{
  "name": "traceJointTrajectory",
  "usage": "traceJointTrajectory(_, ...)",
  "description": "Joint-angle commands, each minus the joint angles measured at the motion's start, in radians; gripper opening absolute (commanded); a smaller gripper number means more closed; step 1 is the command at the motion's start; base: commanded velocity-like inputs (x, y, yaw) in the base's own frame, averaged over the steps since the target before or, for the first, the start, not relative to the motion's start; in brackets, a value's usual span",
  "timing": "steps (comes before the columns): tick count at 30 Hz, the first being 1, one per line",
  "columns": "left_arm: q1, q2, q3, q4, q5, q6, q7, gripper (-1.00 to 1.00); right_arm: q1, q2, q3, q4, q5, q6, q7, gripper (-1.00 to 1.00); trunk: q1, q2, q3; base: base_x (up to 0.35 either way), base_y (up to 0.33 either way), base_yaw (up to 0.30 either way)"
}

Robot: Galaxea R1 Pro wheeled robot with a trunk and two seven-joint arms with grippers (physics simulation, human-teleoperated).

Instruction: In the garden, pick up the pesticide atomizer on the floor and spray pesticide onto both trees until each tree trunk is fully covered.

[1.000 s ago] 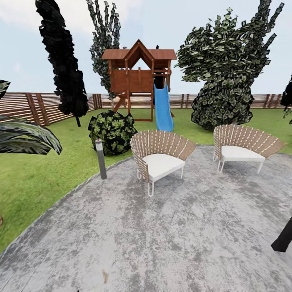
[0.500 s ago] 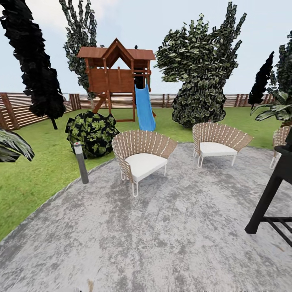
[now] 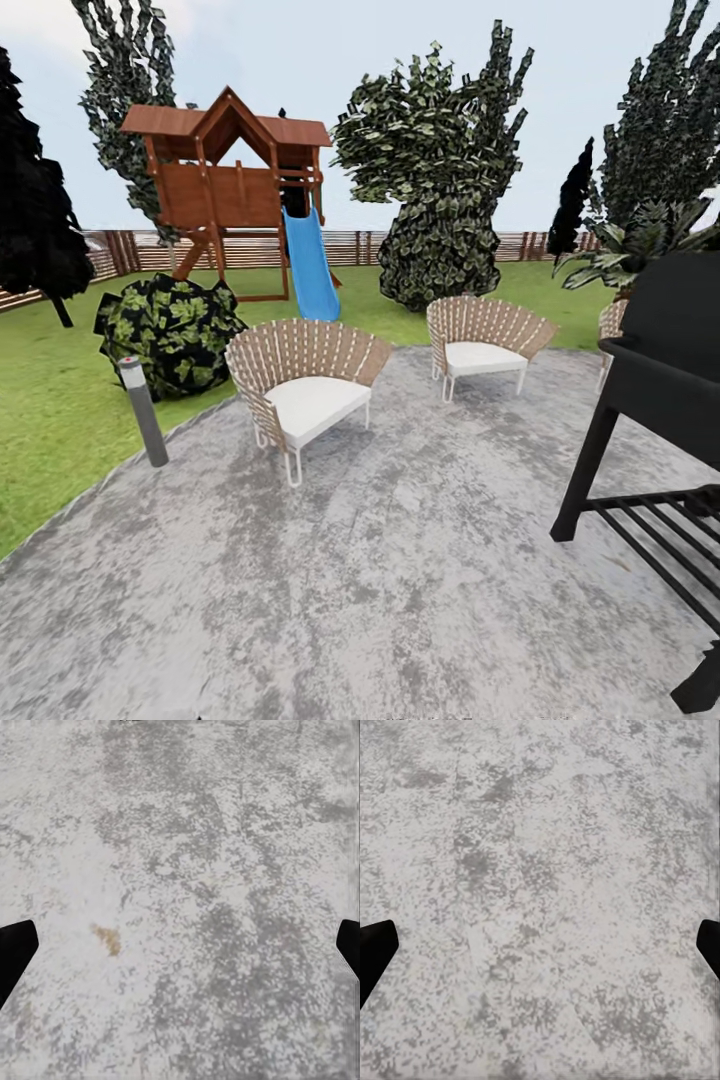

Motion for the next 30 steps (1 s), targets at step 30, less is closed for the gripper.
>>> traceJointTrajectory(30, 0.000, -0.008, 0.009, 0.001, 0.004, -0.001, 0.003, 1.00, -0.001, -0.001, -0.003, 0.000, 0.000, 0.000, 0.000, 1.00, 0.115, -0.211, -0.102, 0.000, 0.000, -0.286)
